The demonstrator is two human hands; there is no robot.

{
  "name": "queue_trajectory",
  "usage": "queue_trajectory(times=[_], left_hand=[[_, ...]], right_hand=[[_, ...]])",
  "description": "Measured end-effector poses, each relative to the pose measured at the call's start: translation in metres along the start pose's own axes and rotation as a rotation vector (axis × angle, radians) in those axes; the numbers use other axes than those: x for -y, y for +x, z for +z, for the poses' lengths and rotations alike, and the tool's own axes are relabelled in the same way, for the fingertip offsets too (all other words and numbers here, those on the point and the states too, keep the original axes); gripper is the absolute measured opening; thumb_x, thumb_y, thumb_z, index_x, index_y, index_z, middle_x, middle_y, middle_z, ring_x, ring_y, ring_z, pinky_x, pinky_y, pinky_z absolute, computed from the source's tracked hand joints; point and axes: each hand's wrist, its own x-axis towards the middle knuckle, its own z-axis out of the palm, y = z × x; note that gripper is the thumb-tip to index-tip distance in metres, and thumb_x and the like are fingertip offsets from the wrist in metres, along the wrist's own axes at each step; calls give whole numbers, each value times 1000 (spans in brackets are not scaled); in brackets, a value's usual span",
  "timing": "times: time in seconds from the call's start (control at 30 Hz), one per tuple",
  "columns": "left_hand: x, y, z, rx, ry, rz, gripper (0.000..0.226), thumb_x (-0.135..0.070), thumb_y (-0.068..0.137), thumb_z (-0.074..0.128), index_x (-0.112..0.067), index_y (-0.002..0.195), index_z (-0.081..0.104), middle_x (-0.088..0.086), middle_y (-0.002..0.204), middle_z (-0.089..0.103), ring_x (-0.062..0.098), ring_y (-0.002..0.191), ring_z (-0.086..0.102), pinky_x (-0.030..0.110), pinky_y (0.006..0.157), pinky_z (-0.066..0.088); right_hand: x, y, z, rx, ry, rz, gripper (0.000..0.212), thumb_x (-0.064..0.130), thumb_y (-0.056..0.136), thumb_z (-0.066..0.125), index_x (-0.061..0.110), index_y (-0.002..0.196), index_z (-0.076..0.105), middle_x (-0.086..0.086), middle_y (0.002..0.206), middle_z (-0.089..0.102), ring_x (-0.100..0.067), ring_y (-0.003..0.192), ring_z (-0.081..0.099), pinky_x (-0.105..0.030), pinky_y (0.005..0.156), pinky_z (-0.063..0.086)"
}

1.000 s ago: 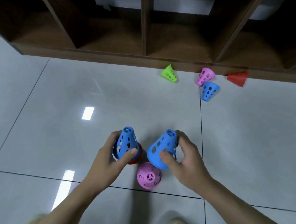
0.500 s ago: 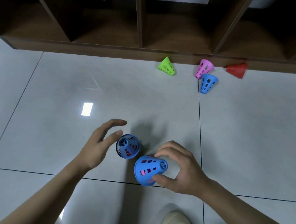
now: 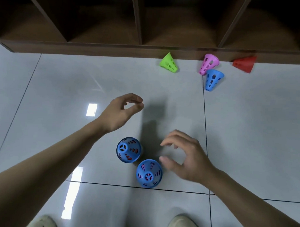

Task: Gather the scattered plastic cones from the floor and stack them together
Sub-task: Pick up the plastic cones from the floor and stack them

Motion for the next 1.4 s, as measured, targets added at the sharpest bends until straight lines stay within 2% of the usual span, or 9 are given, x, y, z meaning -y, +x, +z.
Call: queue_trajectory(times=[0.23, 0.4, 0.5, 0.67, 0.83, 0.97, 1.13, 1.23, 1.4], left_hand=[[0, 74, 21, -33, 269, 86, 62, -26, 91, 70, -21, 146, 42, 3, 151, 30, 23, 118, 54, 30, 101, 44], [-5, 140, 27, -16, 440, 140, 74, -24, 88, 71, -24, 152, 33, 9, 160, 16, 33, 131, 46, 36, 109, 41], [-6, 181, 30, -14, 458, 165, 77, -20, 85, 73, -29, 152, 34, 10, 158, 19, 32, 141, 35, 35, 108, 39], [-5, 242, 32, -70, 194, 59, 79, -8, 79, 80, -26, 147, 45, 9, 147, 28, 34, 120, 52, 41, 92, 54], [-12, 268, 34, 0, 679, 167, 90, -11, 79, 73, -30, 155, 30, 6, 153, 28, 36, 133, 43, 44, 106, 45], [-20, 267, 42, -40, 717, 217, 79, -13, 75, 75, -24, 144, 38, 4, 141, 42, 36, 124, 49, 45, 96, 48], [-18, 256, 48, 56, 572, 272, 70, -22, 72, 86, -23, 126, 40, 7, 118, 59, 33, 100, 60, 42, 82, 51], [-13, 250, 52, 101, 468, 224, 88, -26, 69, 90, -32, 139, 37, 5, 116, 54, 27, 98, 57, 41, 89, 50], [-7, 243, 54, 182, 597, 199, 75, -25, 70, 88, -33, 135, 50, 3, 115, 44, 25, 100, 55, 38, 90, 51]], right_hand=[[-81, 30, -52, -305, -180, 354, 16, 23, 91, 70, 17, 105, 66, 7, 107, 58, -5, 97, 57, -26, 80, 49], [-143, 57, -91, -467, -27, 927, 64, 32, 87, 74, 20, 140, 41, -7, 132, 49, -19, 107, 55, -30, 87, 44], [-173, 68, -101, -460, 58, 1059, 81, 41, 83, 76, 21, 148, 31, -7, 140, 48, -24, 122, 53, -34, 100, 44], [-186, 87, -109, -539, 25, 923, 87, 29, 83, 78, 22, 152, 27, -5, 143, 35, -22, 123, 50, -35, 105, 44], [-187, 111, -130, -341, -334, 706, 93, 28, 83, 77, 30, 157, 20, 1, 162, 13, -23, 146, 22, -29, 112, 27], [-194, 127, -145, -236, -377, 775, 90, 31, 83, 77, 35, 155, 22, 4, 165, 10, -25, 148, 21, -37, 114, 30], [-198, 120, -137, -305, -152, 689, 54, 13, 88, 70, 24, 136, 48, 0, 140, 36, -12, 113, 52, -23, 97, 48], [-196, 113, -128, -326, -98, 654, 32, 9, 89, 68, 21, 116, 57, -3, 127, 38, -3, 86, 55, -6, 68, 48], [-199, 107, -114, -305, -93, 680, 34, 13, 80, 80, 25, 99, 55, -1, 118, 38, -14, 93, 54, -9, 68, 47]])
